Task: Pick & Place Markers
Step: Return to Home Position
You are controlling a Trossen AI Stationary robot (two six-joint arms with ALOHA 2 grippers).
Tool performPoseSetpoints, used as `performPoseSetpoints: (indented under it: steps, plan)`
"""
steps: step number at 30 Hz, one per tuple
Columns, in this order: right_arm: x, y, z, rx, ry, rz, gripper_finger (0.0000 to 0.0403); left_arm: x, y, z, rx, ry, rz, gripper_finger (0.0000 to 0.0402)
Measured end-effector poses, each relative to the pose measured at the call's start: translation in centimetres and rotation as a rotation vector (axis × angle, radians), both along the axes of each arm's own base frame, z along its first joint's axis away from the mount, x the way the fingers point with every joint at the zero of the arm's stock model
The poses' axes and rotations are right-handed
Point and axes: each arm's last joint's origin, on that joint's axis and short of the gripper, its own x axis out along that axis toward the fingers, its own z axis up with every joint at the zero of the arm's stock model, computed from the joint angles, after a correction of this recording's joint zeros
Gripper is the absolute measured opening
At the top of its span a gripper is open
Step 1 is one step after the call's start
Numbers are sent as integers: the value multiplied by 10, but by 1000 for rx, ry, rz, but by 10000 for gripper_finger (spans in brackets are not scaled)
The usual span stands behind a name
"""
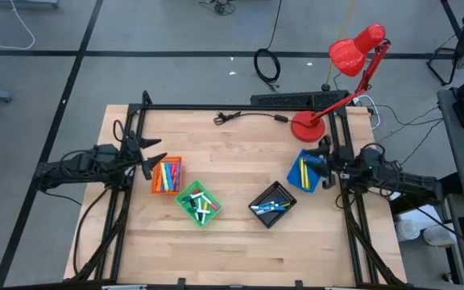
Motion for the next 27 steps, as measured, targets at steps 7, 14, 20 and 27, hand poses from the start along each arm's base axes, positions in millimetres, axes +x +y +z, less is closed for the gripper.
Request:
performPoseSetpoints:
  steps: [7,14,20,27]
  plan:
    - [2,15,-1,37,11,205,169,0,0,1,6,-13,-1,273]
    - [1,33,5,-20,-52,352,169,0,0,1,7,-12,-1,274]
    - [4,31,-5,-9,58,87,169,0,0,1,7,-8,-1,274]
    - [5,29,-16,-4,176,-10,169,0,0,1,3,-10,-8,273]
